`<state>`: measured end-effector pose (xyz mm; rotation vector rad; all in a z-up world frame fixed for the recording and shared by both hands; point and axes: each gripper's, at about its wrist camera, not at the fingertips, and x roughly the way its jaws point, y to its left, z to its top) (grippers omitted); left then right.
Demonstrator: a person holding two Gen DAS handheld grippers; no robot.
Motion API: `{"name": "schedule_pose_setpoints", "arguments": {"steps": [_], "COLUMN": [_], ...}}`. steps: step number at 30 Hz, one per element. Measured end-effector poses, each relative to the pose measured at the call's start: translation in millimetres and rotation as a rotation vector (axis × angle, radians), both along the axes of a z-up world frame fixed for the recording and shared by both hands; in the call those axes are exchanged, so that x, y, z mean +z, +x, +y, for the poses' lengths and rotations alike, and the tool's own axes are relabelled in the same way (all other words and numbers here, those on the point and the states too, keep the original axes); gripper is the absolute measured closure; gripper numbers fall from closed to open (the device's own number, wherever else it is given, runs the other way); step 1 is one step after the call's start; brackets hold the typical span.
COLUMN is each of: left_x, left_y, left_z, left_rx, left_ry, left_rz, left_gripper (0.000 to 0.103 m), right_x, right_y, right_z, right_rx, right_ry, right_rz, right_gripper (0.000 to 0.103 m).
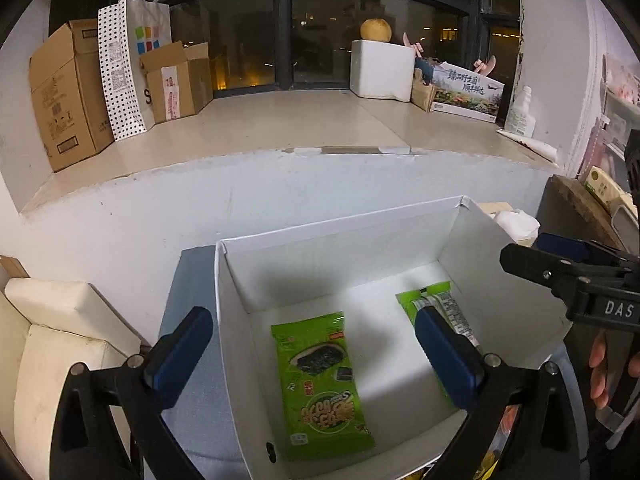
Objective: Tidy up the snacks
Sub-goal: 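Carry both packets into the white box and open both grippers, then withdraw both tools from the box back over the snacks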
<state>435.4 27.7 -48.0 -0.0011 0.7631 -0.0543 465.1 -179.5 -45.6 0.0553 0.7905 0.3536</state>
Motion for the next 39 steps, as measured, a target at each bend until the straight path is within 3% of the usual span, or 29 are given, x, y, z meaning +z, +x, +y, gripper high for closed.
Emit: {"name": "schedule_pose_setpoints", "arguments": {"steps": [4,8,12,14,19,23,28,39], "left_x": [5,14,22,23,19,15,6,-15], "left_y": [-13,-46,-98,-134,-205,-256,-299,-319], "left_z": [-3,-9,-15,-18,-21,-16,-14,-8], "left_rx": [-0.003,-0.024,-0.037,-0.047,-0.049,-0.043,-0.034,-0.022], "left_ry": [0.020,0.050,0.057,0.052,0.019,-0.050,-0.071,-0.058], "left_rz": [-0.011,-0.042,-0.078,-0.099,-0.099,-0.095,-0.086,-0.050], "left_gripper": [0.000,0.000,0.000,0.000,0.000,0.000,0.000,0.000], "right_x": [5,21,32,33,27,8,-30,-95], "right_y": [-10,-49,-113,-144,-210,-258,-292,-274], "right_z": [1,-3,-12,-20,-39,-50,-54,-66], "right_rx": [-0.003,-0.003,0.016,0.017,-0.023,-0.058,-0.095,-0.179], "right_ry": [-0.018,-0.006,0.021,0.038,0.030,0.022,-0.045,-0.128], "right_rz": [-0.012,-0.048,-0.101,-0.116,-0.128,-0.102,-0.059,0.106], "right_gripper": [0.009,0.009,0.007,0.000,0.000,0.000,0.000,0.000]}}
